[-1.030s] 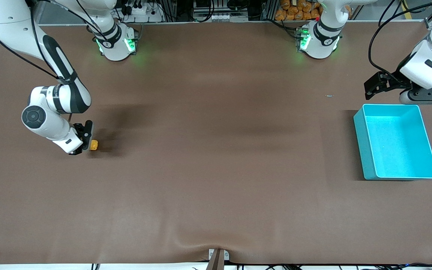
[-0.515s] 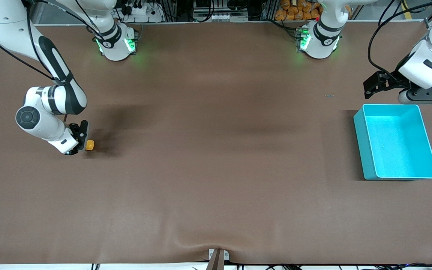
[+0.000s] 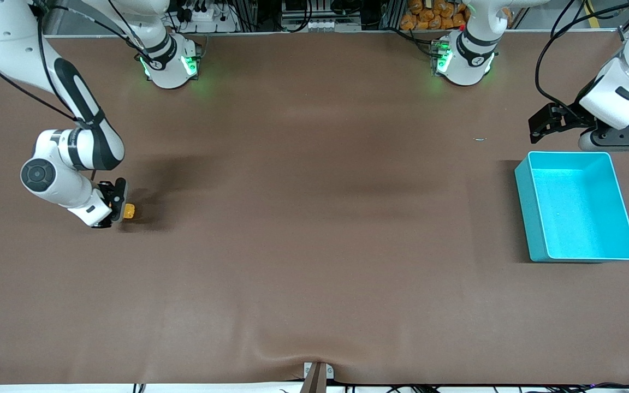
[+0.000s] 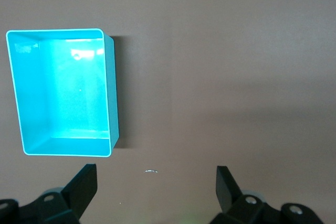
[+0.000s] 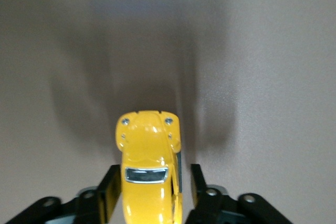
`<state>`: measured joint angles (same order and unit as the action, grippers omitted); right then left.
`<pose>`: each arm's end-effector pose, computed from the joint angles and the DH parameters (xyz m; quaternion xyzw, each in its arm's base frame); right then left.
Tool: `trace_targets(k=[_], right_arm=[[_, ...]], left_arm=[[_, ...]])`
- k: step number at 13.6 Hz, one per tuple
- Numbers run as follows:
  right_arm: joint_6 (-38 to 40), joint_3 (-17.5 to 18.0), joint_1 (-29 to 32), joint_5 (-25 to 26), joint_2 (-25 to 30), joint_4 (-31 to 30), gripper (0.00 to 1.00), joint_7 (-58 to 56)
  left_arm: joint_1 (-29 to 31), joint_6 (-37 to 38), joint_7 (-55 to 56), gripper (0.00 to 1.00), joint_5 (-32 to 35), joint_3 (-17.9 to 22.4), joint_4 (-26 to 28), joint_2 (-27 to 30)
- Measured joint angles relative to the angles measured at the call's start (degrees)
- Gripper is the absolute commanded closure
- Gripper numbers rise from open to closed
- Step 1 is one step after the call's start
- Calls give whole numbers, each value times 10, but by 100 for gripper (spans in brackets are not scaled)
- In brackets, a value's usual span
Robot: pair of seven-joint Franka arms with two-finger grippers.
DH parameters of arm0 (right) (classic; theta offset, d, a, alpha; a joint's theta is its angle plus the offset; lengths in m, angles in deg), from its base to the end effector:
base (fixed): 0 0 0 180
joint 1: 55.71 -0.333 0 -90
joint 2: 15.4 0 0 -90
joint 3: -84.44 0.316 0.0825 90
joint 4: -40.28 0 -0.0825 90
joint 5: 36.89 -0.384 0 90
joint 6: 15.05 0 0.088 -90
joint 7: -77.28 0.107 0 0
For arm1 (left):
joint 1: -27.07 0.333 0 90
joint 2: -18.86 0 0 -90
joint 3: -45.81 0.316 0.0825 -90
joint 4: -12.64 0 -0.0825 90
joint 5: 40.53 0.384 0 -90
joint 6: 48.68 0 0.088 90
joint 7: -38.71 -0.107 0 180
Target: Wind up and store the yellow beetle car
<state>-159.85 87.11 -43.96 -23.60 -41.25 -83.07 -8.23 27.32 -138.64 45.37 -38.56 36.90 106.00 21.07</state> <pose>0.5523 -0.0854 0.1806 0.7217 0.6892 -0.0640 0.0086 0.5359 -0.0795 0.6177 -0.9996 0.0175 0.0078 0.0214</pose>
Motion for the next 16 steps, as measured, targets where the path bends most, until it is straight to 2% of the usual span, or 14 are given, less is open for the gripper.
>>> trace_targets(k=[3, 5, 16], right_arm=[[73, 0, 4, -53, -25, 49, 0, -2], [116, 0, 5, -66, -30, 79, 0, -3], [127, -1, 36, -79, -34, 87, 0, -3]], left_arm=[[0, 0, 0, 0, 0, 0, 0, 0], [0, 0, 0, 0, 0, 0, 0, 0], [0, 14, 25, 0, 0, 0, 10, 0]])
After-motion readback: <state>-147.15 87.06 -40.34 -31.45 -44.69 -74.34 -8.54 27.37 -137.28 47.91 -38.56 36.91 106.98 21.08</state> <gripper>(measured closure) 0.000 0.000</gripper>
